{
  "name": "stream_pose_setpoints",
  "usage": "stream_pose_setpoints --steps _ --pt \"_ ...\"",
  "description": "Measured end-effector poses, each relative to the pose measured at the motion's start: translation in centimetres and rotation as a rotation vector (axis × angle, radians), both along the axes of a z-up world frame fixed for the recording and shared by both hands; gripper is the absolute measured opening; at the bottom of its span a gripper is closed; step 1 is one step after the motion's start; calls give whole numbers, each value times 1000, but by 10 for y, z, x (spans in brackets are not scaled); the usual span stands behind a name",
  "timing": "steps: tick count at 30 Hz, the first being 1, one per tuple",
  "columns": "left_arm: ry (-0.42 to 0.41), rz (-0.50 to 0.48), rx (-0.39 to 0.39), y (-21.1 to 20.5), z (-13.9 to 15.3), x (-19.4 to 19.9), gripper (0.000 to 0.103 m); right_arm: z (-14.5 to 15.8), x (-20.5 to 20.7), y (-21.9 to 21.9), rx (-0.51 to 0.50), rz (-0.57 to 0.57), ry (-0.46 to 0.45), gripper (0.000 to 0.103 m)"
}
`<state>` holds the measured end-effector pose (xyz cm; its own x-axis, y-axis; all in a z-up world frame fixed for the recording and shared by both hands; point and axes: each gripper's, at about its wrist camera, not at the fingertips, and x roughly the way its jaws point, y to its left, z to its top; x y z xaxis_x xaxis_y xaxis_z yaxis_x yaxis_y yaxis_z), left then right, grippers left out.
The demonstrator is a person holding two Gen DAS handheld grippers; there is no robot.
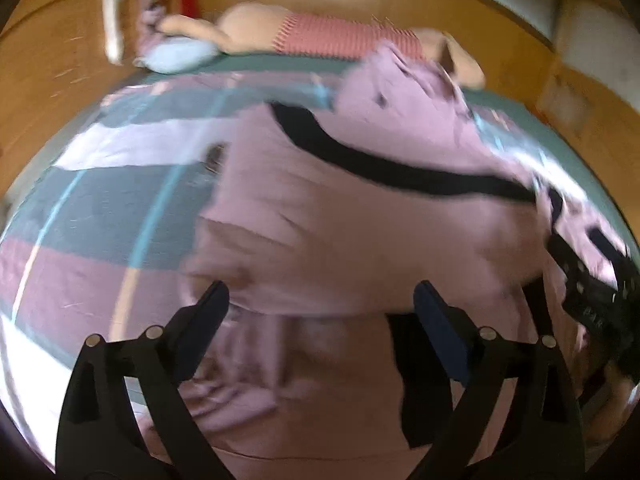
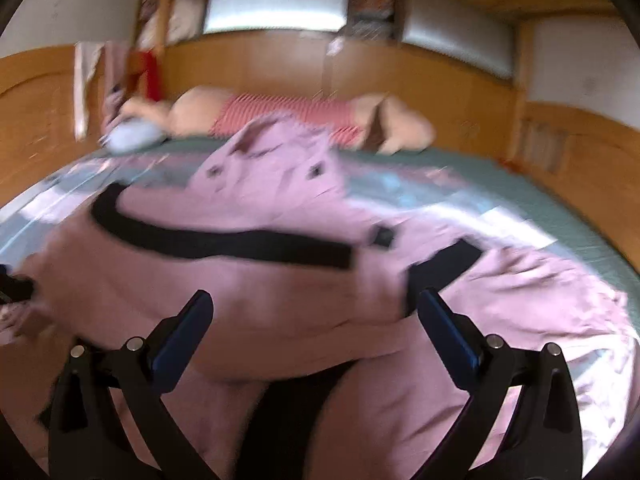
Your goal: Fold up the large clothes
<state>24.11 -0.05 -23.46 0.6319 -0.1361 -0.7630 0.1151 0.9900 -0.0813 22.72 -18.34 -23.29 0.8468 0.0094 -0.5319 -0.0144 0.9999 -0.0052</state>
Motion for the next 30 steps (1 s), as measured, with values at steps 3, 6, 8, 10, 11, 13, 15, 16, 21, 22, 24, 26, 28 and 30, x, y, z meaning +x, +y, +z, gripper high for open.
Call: stream_pose_setpoints --steps 3,6,8,10,11,13,15,16,21,22,24,26,28,30 --pt "109 -22 90 -11 -25 10 95 -13 13 25 -15 68 120 102" --pt "132 -26 154 -16 -36 9 97 -55 33 41 -64 62 290 102" --pt "128 -32 164 -17 -35 6 98 -54 34 39 -25 67 289 102" --pt "123 -30 160 -17 -34 6 98 -54 33 38 -5 74 287 102" --pt "114 -25 150 -16 -31 6 98 -54 32 39 -4 75 284 102" --pt "63 -12 110 -11 -22 2 98 -55 32 41 -7 74 280 102" --pt "-27 -8 49 -8 -7 -7 98 -55 30 42 -10 73 274 102" --pt "-80 -12 18 -6 1 -11 98 -55 29 44 -10 72 273 102" --pt "100 49 -9 10 -26 15 101 -54 28 39 -8 71 272 102" --pt "142 57 -14 13 -34 20 101 -54 28 40 -8 72 272 102" --pt "149 46 10 11 -37 22 101 -55 28 37 -6 72 272 102" --pt "141 35 55 3 -37 24 101 -55 29 37 -7 72 271 102" --pt "133 33 82 -3 -39 23 101 -55 29 37 -7 72 271 102" --pt "131 35 77 -3 -39 22 101 -55 28 36 -6 72 271 102"
